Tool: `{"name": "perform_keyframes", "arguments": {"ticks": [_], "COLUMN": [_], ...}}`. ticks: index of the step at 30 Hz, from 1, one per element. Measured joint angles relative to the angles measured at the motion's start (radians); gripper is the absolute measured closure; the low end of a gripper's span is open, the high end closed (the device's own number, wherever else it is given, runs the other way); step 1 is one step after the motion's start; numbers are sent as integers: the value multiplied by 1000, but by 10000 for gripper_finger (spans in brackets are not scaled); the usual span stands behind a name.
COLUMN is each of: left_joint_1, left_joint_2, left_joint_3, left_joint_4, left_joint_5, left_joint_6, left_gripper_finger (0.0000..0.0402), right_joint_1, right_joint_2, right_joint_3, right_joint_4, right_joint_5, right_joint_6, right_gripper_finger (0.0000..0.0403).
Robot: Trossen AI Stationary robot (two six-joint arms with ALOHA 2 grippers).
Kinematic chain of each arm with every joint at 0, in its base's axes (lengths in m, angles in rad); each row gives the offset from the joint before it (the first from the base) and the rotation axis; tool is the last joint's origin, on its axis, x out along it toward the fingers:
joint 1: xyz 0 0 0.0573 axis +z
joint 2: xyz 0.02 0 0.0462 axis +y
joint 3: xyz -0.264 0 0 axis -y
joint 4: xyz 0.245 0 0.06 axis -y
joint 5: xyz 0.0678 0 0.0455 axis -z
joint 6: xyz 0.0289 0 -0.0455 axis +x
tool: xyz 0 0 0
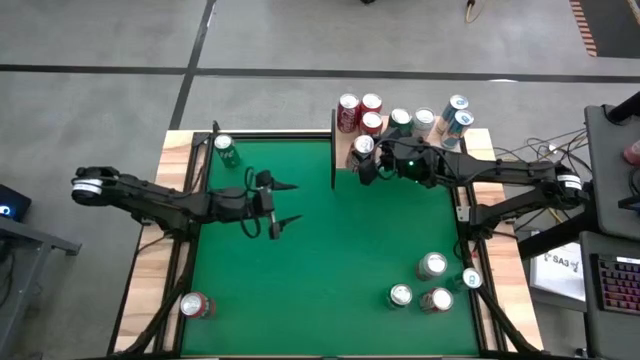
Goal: Place canned beverage on shelf
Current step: Put the left red-white soda can on the shelf aligned with the other red-white soda can
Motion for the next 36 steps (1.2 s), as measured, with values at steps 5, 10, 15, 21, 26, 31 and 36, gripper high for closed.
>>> {"name": "perform_keyframes", "arguments": {"ticks": [5, 10, 15, 21, 26, 31, 36], "left_joint_1": [0, -7, -11, -11, -11, -11, -11], "left_joint_2": [-32, -38, -37, -40, -39, -39, -39], "left_joint_3": [30, 57, 41, 41, 49, 67, 88], "left_joint_4": [-12, -50, -57, -69, -71, -68, -67], "left_joint_5": [4, 4, 4, -23, -24, -25, -26], "left_joint_6": [56, 1, 12, 3, 14, 43, 58], "left_gripper_finger": [33, 33, 33, 33, 33, 33, 33], "right_joint_1": [0, -2, -12, -13, -10, -10, -6], "right_joint_2": [-1, 4, 5, 40, 99, 141, 178], "right_joint_3": [27, 30, 30, 31, 37, 62, 100], "right_joint_4": [-3, -14, -3, -35, -24, -19, -30], "right_joint_5": [4, 9, 94, 112, 110, 123, 138], "right_joint_6": [-27, -65, -61, 54, 84, 70, 42], "right_gripper_finger": [115, 115, 115, 115, 115, 115, 115]}}
